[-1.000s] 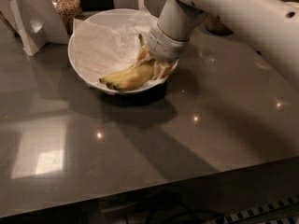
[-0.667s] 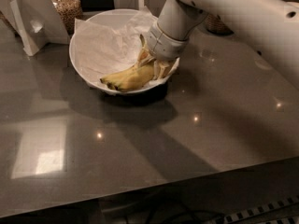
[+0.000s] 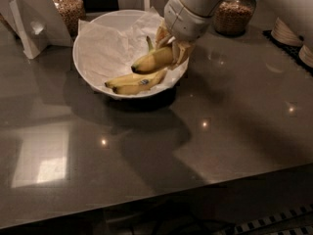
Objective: Pick banana from white bowl
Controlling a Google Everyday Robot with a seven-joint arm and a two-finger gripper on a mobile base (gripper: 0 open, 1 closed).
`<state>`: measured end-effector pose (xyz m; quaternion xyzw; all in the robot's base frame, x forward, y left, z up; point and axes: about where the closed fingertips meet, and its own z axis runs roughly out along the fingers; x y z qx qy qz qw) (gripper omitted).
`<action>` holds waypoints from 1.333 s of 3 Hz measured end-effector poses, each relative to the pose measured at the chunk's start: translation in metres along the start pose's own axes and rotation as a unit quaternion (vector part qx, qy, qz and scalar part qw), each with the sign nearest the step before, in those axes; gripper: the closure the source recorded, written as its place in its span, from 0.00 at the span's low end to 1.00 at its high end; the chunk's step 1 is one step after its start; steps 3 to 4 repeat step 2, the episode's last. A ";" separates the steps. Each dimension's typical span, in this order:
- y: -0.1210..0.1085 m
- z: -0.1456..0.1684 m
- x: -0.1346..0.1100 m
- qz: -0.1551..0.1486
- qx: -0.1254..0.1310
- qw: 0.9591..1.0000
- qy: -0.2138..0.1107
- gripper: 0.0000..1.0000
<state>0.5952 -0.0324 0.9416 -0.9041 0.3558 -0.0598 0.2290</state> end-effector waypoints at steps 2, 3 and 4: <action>0.010 -0.070 0.002 0.020 0.042 0.999 0.005 1.00; 0.010 -0.070 0.002 0.020 0.042 0.999 0.005 1.00; 0.010 -0.070 0.002 0.020 0.042 0.999 0.005 1.00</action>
Offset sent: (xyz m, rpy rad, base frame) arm -0.0578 -0.0599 0.0898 0.2073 -0.0019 -0.0703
